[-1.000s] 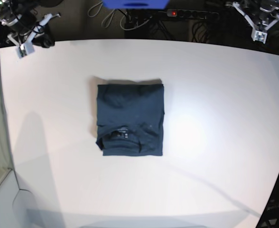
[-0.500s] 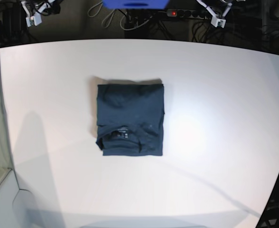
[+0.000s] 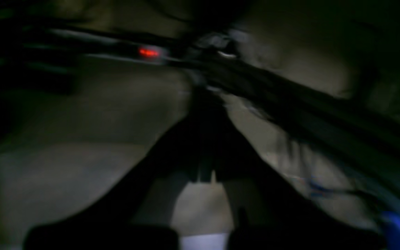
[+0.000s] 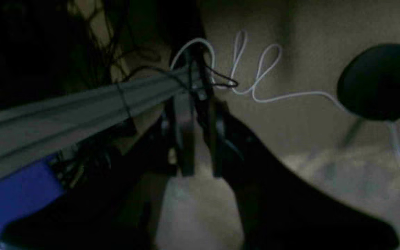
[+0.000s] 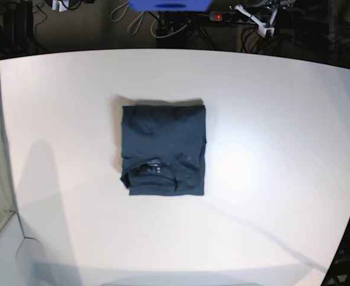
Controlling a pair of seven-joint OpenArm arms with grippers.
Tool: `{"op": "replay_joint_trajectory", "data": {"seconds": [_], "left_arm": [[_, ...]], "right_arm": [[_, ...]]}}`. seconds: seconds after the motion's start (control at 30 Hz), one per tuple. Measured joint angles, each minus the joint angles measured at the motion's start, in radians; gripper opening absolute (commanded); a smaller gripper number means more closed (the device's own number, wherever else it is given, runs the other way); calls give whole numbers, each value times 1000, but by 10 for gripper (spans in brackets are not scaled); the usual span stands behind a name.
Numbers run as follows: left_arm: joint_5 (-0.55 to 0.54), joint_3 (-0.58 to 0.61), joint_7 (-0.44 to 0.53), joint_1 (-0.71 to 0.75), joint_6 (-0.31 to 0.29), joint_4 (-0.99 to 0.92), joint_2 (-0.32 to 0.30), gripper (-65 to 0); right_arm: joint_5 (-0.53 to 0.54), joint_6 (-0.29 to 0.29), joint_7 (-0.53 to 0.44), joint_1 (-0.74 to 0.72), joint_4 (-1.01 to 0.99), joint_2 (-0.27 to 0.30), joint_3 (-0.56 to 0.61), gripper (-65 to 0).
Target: Layout the t-shirt on the table in an organized manner, then fold the t-shirt properly
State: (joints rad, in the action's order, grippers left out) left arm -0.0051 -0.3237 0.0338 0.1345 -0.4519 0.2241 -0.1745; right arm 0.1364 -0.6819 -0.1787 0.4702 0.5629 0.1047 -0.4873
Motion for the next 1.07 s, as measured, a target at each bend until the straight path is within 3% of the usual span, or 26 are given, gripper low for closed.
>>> {"op": "replay_joint_trajectory", "data": {"seconds": [0.1,0.17,0.2,0.23,0.33,0.4,0.43,0.53,0.63,0.77,1.07], "left_arm": [[-5,99,8,-2,146,-2,18,-650],[1,148,-4,3,183,-5,49,-650],[-3,161,-6,4,195,-6,63,-650],[-1,173,-5,6,206,-6,75,-650],[-1,184,-6,3,215,-6,93,-650],[-2,187,1,1,217,-5,89,-650],[-4,187,1,1,217,-5,86,-650],[-4,187,16,1,221,-6,80,-650],[-4,187,65,2,221,-12,77,-650],[-4,187,114,-24,221,-102,66,-650],[-4,187,141,-29,222,-127,70,-650]], "right_arm": [[-54,0,-127,-56,-185,5,46,-581],[-125,-2,-233,-105,-311,8,73,-581],[-165,32,-271,-123,-356,9,90,-581],[-206,105,-312,-142,-397,11,113,-581],[-295,397,-331,-158,-423,10,158,-581],[-296,621,-330,-155,-419,18,193,-581],[-296,705,-332,-150,-409,23,216,-581],[-302,903,-332,-150,-390,22,304,-581],[-309,1025,-327,-163,-391,19,412,-581],[-312,1031,-327,-162,-394,19,491,-581],[-305,997,-323,-159,-395,14,497,-581]]}}
